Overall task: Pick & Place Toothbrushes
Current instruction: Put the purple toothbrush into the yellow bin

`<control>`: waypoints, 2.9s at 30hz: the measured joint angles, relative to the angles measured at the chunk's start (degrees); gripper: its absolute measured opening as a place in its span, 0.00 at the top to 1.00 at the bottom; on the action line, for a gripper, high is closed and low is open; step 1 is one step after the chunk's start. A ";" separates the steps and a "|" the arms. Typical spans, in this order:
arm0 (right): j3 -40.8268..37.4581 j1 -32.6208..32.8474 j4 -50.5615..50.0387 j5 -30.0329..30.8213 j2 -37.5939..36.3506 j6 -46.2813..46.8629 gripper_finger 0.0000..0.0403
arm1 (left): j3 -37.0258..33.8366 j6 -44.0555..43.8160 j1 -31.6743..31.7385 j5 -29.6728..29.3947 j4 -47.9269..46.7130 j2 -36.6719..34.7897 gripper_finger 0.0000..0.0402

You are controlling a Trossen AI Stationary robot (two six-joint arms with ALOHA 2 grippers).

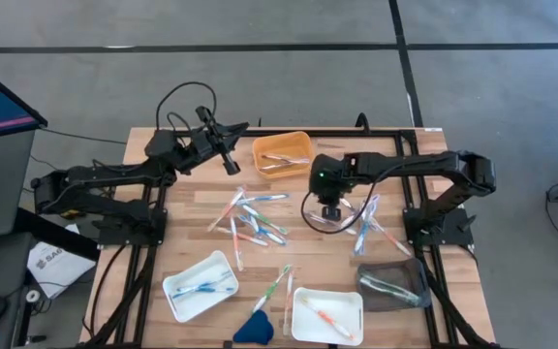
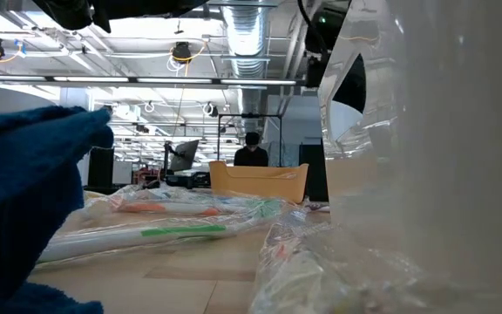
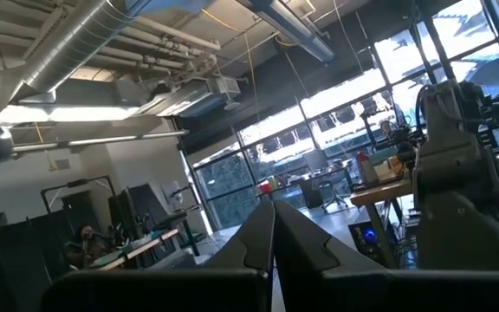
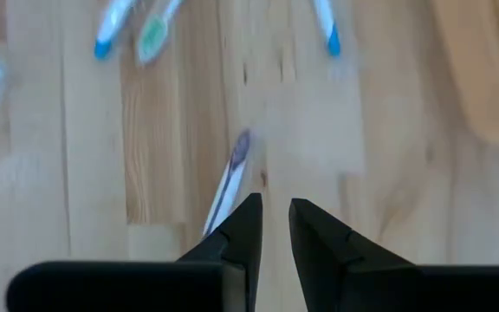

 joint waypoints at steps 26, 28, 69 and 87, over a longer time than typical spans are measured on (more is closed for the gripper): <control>-10.28 6.65 -1.88 4.70 0.02 17.41 0.58 | -0.02 -3.99 -5.31 0.05 -0.02 0.00 1.00; -10.28 7.11 -1.88 4.72 0.02 18.16 0.52 | -0.02 -3.98 -5.29 0.02 -0.02 0.00 1.00; -14.47 9.24 6.61 7.58 0.00 19.62 0.38 | -0.02 -3.91 -5.27 0.00 0.02 -0.02 1.00; -18.26 9.68 10.82 9.44 0.02 20.69 0.38 | -0.02 -4.49 -5.64 -0.02 0.02 -0.02 1.00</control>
